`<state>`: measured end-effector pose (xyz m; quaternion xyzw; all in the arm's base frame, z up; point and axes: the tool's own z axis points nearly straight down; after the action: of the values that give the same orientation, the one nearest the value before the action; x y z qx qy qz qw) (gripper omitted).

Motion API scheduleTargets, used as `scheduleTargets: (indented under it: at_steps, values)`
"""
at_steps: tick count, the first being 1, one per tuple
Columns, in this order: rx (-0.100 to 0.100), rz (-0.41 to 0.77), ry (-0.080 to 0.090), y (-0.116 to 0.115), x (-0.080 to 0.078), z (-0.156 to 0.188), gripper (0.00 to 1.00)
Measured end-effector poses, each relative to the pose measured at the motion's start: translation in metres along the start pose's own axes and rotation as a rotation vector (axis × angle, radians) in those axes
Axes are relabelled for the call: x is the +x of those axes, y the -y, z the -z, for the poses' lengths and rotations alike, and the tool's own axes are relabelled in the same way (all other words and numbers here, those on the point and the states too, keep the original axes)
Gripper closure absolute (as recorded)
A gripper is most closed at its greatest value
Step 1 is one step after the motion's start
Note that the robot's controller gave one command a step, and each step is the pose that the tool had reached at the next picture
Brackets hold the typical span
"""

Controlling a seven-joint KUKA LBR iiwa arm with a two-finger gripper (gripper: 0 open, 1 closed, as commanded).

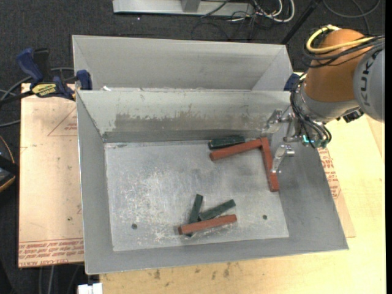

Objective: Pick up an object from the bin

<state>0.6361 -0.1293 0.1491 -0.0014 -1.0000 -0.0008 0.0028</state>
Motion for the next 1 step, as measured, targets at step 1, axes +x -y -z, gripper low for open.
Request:
scheduleTargets:
  at_steps: [1]
  values:
    - [0.001,0.002,0.008,-0.0002,-0.0019,0.0049,0.0]
